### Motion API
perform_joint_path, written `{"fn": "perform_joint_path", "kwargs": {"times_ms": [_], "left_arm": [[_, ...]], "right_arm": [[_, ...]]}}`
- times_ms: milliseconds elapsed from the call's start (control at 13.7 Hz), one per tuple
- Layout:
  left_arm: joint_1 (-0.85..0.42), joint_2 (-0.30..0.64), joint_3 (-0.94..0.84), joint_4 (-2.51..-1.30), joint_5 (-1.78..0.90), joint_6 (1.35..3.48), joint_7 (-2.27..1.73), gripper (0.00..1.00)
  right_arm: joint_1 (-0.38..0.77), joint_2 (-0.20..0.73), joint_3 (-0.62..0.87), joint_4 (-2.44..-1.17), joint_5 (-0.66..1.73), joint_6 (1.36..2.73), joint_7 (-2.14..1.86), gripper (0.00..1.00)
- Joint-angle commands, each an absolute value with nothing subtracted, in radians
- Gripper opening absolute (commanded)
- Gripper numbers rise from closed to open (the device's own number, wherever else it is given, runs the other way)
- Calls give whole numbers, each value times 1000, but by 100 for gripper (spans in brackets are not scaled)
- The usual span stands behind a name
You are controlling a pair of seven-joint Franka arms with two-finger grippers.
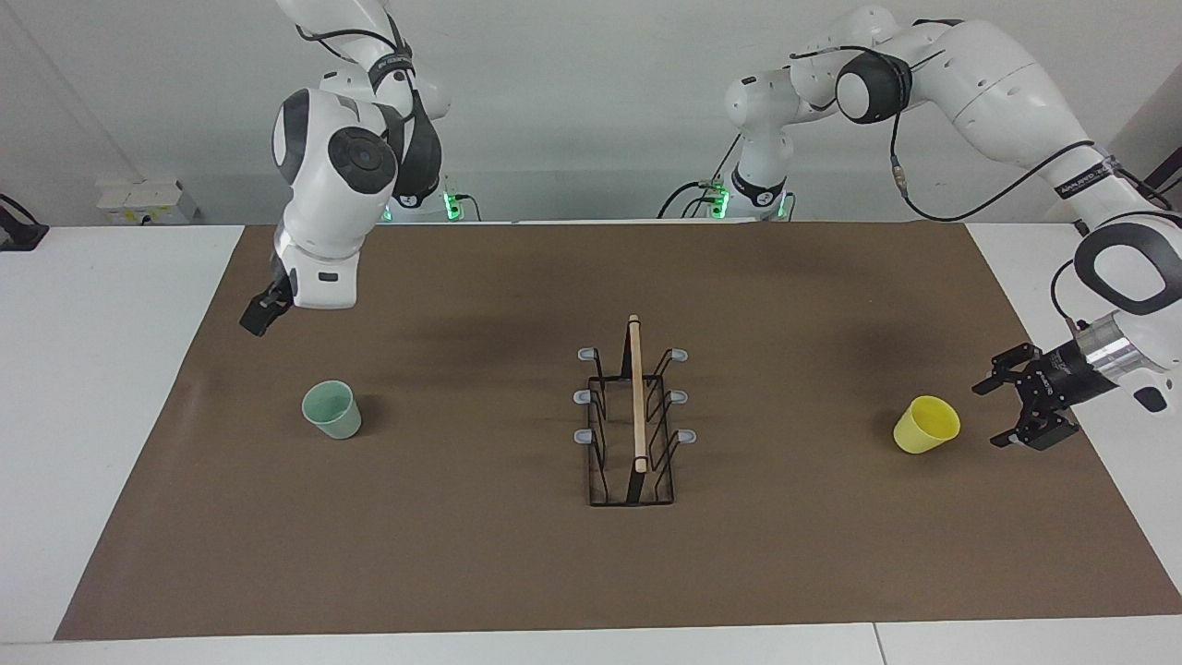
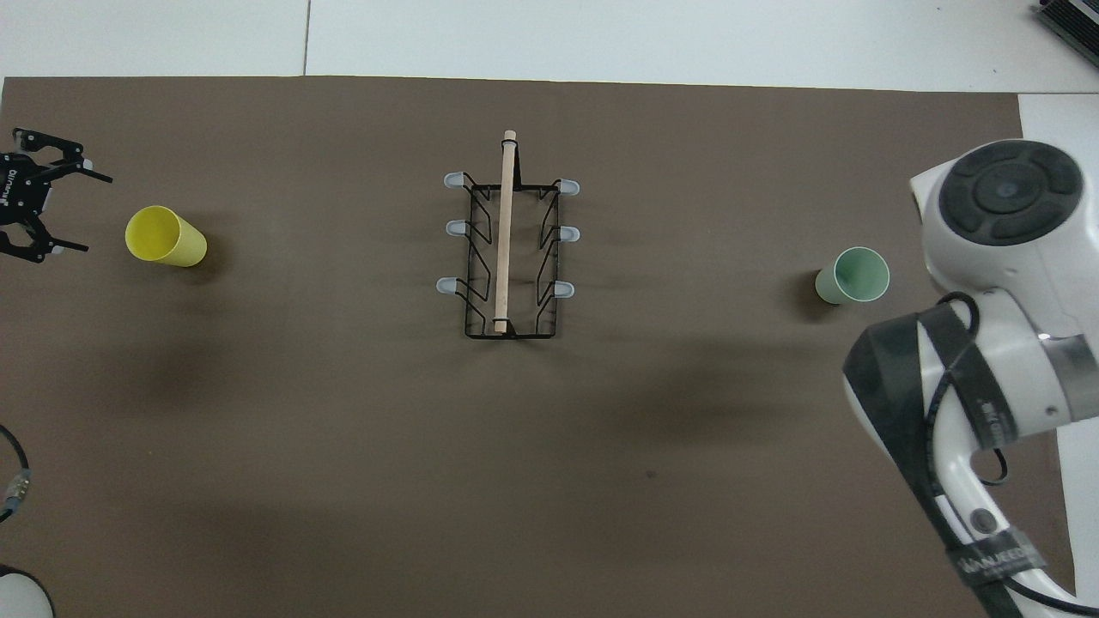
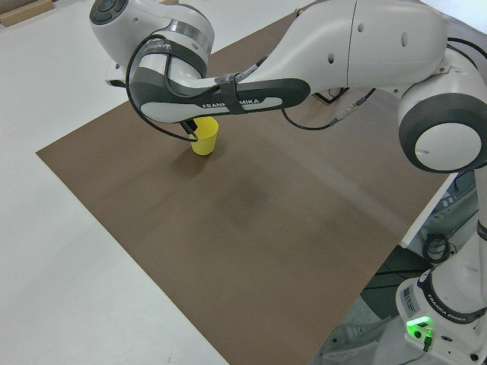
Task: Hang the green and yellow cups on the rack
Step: 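Grasp the yellow cup with the left gripper while the right gripper grasps the green cup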
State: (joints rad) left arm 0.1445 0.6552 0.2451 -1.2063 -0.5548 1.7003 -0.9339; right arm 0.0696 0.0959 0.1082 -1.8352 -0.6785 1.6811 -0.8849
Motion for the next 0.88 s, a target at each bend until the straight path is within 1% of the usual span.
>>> {"fn": "perform_joint_path", "kwargs": {"times_ms": [0,146,366,585,805], "left_arm": [[208,716,244,-1172,-653,1713,-1023,100],[206,713,242,-1209,-695,1727,-1076,100],[190,690,244,-1369,-782,1828,-1092,100],[209,649,247,-1504,-934,1850,-1132,100],[201,601,247,-1641,-1037,1882,-1124,100]], "right_arm": [[77,124,109,-1852,-760,1689,-1015,100],[86,164,109,-1852,-793,1704,-1014,100],[104,210,109,-1850,-833,1739,-993,100],[106,245,109,-1850,-851,1781,-964,100],[173,331,107,-1830,-926,1755,-904,100]]}}
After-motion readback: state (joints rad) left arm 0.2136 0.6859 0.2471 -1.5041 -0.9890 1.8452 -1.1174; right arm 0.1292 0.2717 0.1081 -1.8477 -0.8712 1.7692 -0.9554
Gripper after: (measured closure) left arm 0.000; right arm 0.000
